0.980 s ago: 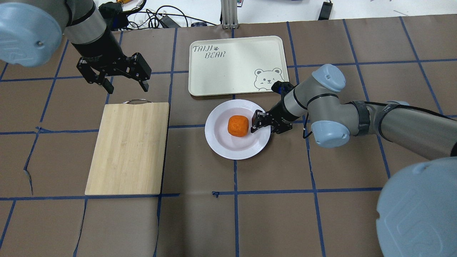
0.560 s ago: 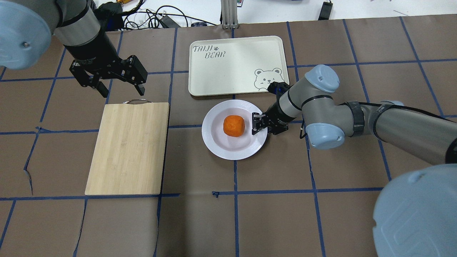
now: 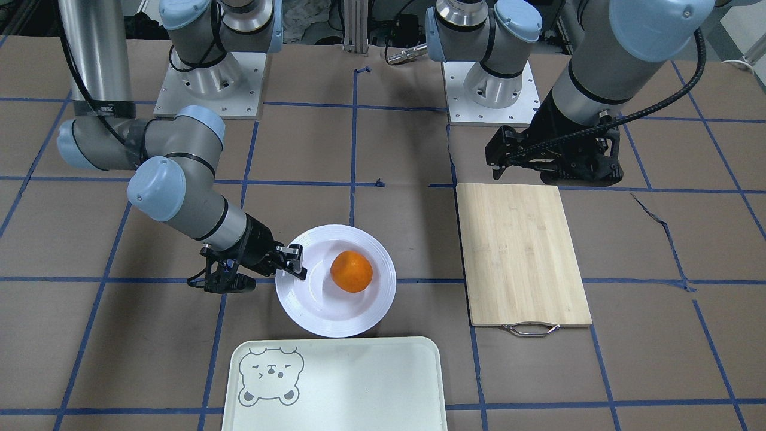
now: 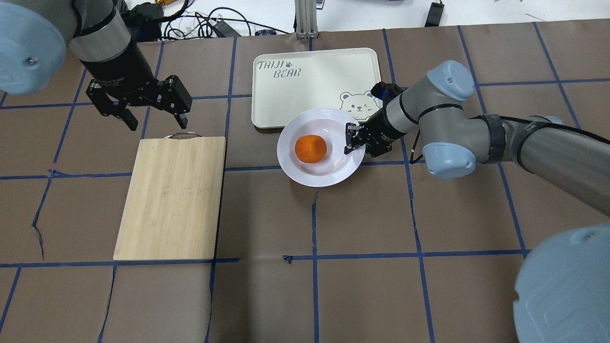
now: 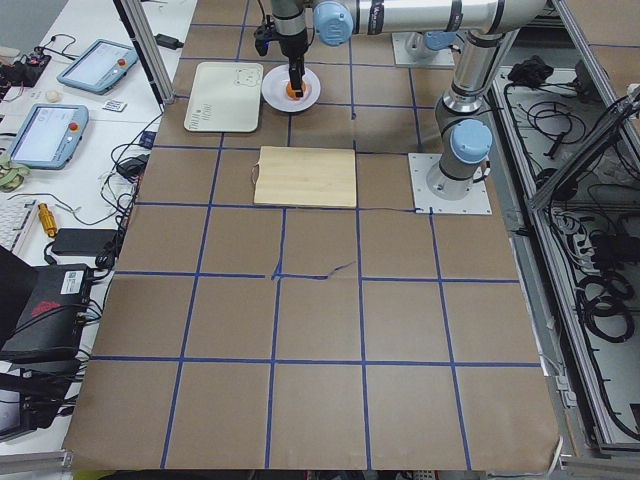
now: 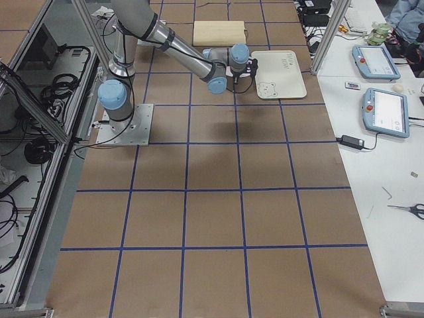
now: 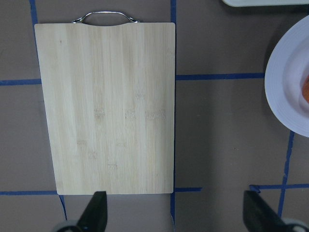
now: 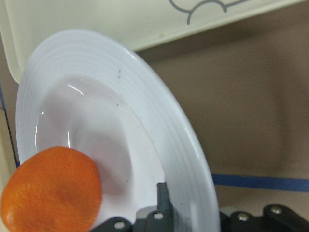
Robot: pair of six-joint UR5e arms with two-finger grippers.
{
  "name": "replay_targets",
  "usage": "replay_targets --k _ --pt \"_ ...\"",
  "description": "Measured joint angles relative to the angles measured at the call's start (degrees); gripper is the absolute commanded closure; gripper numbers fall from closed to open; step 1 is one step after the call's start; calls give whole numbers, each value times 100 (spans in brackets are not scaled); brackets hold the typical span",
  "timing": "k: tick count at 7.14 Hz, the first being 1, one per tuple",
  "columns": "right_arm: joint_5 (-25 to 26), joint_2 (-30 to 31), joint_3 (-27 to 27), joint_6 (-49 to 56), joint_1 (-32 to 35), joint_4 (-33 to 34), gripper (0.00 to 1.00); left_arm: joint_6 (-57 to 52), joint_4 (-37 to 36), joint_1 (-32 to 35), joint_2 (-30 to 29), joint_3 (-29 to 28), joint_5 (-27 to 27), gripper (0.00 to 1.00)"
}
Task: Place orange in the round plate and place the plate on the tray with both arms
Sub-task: 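Slide the plate with the right gripper onto the bear-printed tray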
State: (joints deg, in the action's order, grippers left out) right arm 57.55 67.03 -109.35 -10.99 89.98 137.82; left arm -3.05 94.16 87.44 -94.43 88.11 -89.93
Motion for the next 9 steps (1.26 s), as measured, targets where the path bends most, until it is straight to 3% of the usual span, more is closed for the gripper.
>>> replay_targets --k 2,5,7,8,9 --pt "-222 -336 687 -523 -60 8 100 -2 3 1 3 2 0 0" --pt "-237 -1808 2725 -1112 -58 -80 100 -10 9 1 -1 5 -10 0" --pt "-190 -2278 3402 -1237 -22 -426 66 -11 12 1 -5 10 -11 0" --pt "-164 -2332 3421 -1257 -13 -508 62 -15 12 1 -5 10 -9 0" --pt "-116 -2344 3343 -1261 -10 -541 47 -20 6 1 -5 8 -8 0"
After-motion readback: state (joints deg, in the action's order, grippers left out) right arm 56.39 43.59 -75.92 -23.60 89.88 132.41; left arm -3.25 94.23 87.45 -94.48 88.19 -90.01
